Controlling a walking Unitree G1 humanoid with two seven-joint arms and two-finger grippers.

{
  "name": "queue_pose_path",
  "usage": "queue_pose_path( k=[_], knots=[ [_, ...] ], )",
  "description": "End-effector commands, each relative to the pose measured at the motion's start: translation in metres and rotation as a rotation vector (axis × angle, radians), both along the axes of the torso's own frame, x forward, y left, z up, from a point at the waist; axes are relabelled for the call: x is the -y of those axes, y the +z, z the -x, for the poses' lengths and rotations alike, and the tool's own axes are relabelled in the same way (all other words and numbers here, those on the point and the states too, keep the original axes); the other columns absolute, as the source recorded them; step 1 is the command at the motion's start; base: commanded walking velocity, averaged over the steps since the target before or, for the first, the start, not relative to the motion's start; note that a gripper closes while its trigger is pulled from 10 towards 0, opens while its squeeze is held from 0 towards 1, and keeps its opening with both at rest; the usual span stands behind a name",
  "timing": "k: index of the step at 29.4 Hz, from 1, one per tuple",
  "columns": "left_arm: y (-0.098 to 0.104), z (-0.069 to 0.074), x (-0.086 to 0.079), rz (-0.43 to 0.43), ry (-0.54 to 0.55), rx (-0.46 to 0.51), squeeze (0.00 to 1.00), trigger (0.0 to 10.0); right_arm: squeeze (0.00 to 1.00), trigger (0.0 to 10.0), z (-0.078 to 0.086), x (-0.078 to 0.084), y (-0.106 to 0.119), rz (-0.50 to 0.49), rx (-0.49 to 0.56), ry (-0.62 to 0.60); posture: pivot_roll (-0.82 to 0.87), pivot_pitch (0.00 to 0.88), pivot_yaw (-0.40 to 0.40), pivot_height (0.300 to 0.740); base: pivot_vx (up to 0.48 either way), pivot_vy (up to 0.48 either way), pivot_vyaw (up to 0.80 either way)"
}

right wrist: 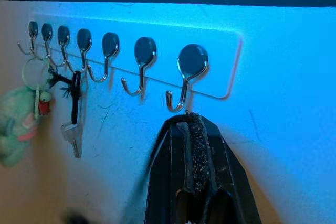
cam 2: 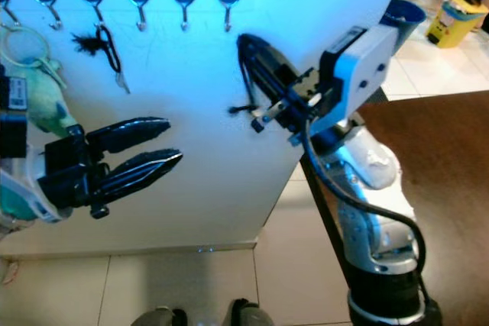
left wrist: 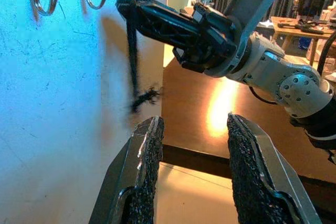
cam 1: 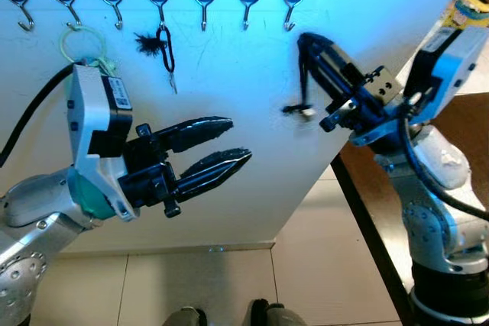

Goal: Hang keys on a hook

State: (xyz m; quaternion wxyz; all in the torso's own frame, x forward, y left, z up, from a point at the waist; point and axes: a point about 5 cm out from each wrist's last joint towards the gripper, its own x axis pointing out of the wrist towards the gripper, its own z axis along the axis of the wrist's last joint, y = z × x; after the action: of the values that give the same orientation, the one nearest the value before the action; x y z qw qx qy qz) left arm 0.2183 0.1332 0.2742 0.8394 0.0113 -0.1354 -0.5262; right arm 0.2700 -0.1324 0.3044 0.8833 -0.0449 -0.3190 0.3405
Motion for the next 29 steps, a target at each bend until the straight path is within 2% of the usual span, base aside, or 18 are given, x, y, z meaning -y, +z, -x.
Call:
queue_pose_path(
  k=[1,10,14,21,29],
  knots=[
    [-0.002,0.0,0.003,-0.001,-0.026,-0.019,0.0,10.0,0.0,10.0,0.006,0.001,0.008,-0.012,0.035,0.0,-0.01,0.119,0.073,0.74,0.0,0.0,0.0],
    [0.0,-0.001,0.004,0.001,-0.037,-0.017,0.0,10.0,0.0,10.0,0.006,-0.003,0.018,-0.03,0.072,0.016,0.0,0.121,0.076,0.74,0.0,0.0,0.0],
    [0.0,0.0,0.006,0.007,-0.039,-0.019,0.0,10.0,0.0,10.0,0.001,-0.009,0.026,-0.041,0.098,0.037,0.01,0.127,0.077,0.74,0.0,0.0,0.0],
    [0.001,-0.001,0.008,0.011,-0.041,-0.02,0.0,10.0,0.0,10.0,-0.002,-0.012,0.027,-0.048,0.101,0.038,0.01,0.129,0.079,0.74,0.0,0.0,0.0],
    [0.002,-0.001,0.008,0.018,-0.043,-0.018,0.0,10.0,0.0,10.0,-0.011,-0.022,0.026,-0.034,0.1,0.055,0.01,0.13,0.075,0.74,0.0,0.0,0.0]
  ],
)
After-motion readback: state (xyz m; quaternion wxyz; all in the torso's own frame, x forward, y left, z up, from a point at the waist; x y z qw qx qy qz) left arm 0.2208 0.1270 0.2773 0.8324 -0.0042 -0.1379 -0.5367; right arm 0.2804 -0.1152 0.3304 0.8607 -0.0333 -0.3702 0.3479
